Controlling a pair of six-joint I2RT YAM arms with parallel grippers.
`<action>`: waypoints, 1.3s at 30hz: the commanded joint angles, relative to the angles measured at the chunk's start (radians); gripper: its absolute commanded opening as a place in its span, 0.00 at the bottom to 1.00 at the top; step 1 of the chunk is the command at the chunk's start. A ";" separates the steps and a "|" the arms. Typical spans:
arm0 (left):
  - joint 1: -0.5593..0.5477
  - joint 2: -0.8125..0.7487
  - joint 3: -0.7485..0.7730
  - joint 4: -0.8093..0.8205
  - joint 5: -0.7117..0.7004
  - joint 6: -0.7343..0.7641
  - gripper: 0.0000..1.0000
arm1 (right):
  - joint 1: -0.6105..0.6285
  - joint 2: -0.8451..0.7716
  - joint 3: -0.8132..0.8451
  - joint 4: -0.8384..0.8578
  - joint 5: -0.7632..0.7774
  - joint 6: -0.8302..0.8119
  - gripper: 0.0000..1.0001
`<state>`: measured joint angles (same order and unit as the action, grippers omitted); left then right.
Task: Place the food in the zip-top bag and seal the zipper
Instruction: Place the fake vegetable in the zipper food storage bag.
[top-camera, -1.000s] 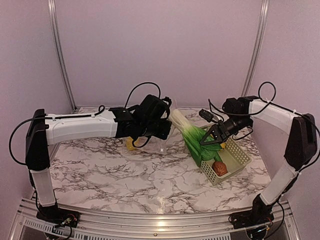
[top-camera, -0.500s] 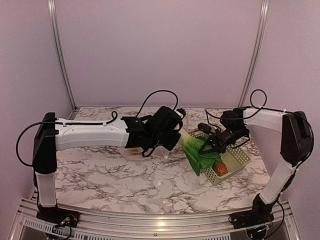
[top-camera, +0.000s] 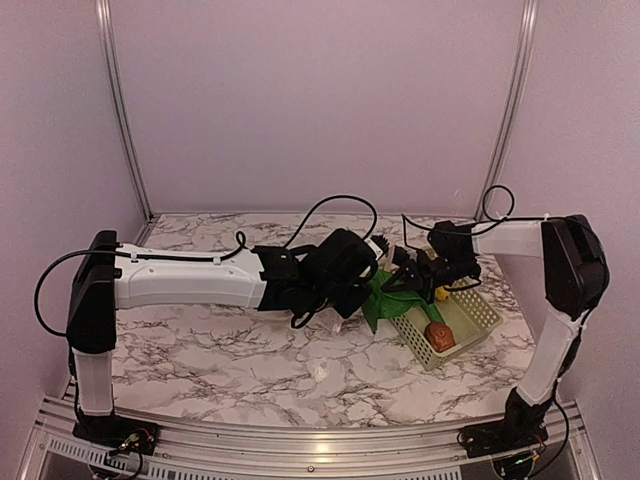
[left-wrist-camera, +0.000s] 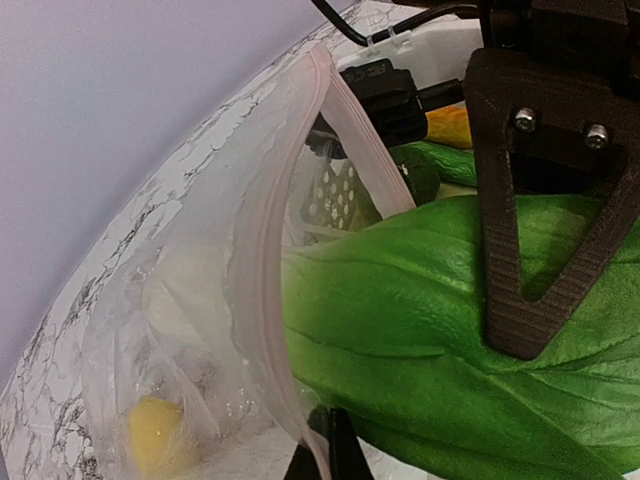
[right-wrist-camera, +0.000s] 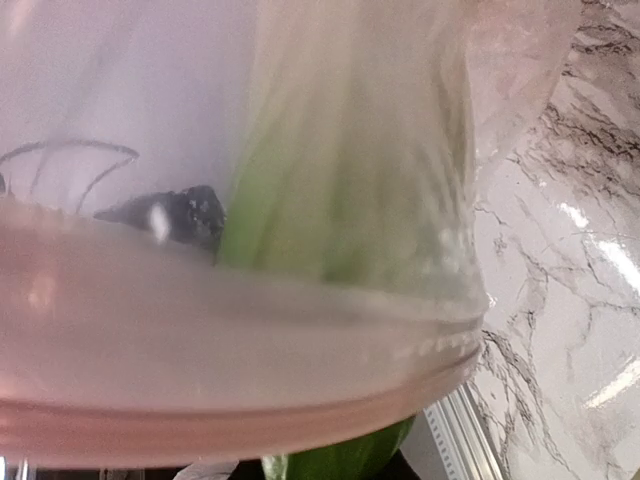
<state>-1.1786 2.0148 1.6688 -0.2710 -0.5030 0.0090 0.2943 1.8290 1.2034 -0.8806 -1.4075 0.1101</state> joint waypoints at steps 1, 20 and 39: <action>-0.013 0.004 0.022 -0.037 0.022 0.011 0.00 | 0.021 0.013 -0.054 0.391 -0.215 0.393 0.21; 0.092 -0.118 0.012 -0.097 0.150 -0.243 0.00 | -0.037 -0.216 -0.087 0.435 -0.165 0.355 0.98; 0.339 -0.329 -0.021 -0.151 0.349 -0.395 0.00 | -0.047 -0.364 0.469 -0.130 0.476 -0.737 0.98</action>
<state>-0.8516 1.6600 1.6775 -0.4244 -0.2722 -0.3256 0.1829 1.4948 1.6146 -0.9577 -1.0622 -0.3794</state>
